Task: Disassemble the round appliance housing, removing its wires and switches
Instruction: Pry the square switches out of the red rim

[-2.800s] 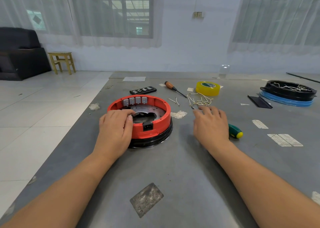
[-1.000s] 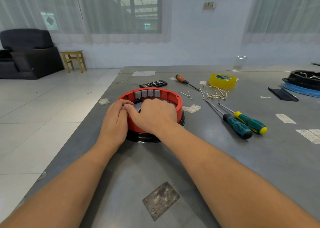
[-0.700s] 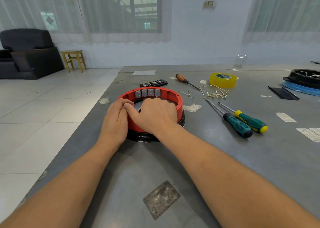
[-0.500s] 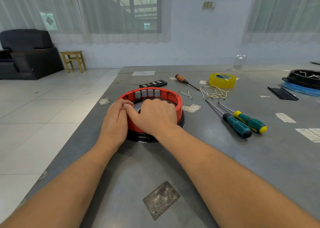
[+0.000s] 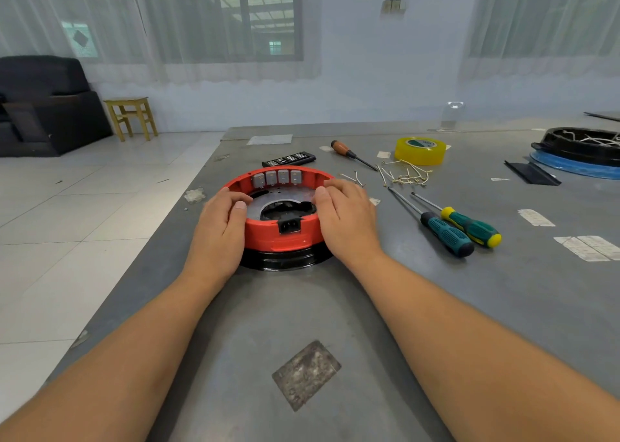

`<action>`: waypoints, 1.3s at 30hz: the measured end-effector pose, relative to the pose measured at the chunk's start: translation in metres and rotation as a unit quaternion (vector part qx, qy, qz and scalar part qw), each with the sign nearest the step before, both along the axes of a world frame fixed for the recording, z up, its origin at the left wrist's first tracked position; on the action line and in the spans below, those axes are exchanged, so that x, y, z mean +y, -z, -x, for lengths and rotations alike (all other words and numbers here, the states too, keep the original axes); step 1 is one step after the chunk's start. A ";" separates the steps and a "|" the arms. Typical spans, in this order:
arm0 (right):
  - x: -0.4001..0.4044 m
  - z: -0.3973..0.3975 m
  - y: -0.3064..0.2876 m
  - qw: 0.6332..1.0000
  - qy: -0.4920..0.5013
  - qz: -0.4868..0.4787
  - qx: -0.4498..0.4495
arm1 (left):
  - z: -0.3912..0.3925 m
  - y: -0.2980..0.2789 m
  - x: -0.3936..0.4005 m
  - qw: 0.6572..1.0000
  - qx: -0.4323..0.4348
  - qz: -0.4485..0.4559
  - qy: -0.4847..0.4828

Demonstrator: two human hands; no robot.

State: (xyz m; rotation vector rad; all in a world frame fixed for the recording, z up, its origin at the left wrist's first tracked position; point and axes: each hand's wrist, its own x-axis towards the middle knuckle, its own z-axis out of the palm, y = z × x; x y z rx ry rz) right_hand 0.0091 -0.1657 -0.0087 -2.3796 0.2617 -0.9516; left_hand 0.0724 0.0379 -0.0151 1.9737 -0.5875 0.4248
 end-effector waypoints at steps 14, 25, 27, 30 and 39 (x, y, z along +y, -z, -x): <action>0.000 -0.003 0.001 1.000 -0.015 -0.004 0.024 | 0.001 -0.079 -0.077 0.895 0.115 -0.425 0.074; -0.002 -0.008 0.004 1.000 -0.019 -0.010 0.014 | 0.001 -0.059 -0.079 0.913 0.090 -0.397 -0.005; -0.001 -0.007 0.004 1.000 -0.021 -0.013 0.012 | 0.003 -0.062 -0.080 0.909 0.100 -0.405 0.002; -0.001 -0.007 0.004 0.999 -0.024 -0.020 0.010 | 0.004 -0.067 -0.084 0.897 0.125 -0.425 0.012; -0.001 -0.007 0.005 0.999 -0.030 -0.033 0.006 | -0.001 -0.064 -0.088 0.897 0.137 -0.420 -0.006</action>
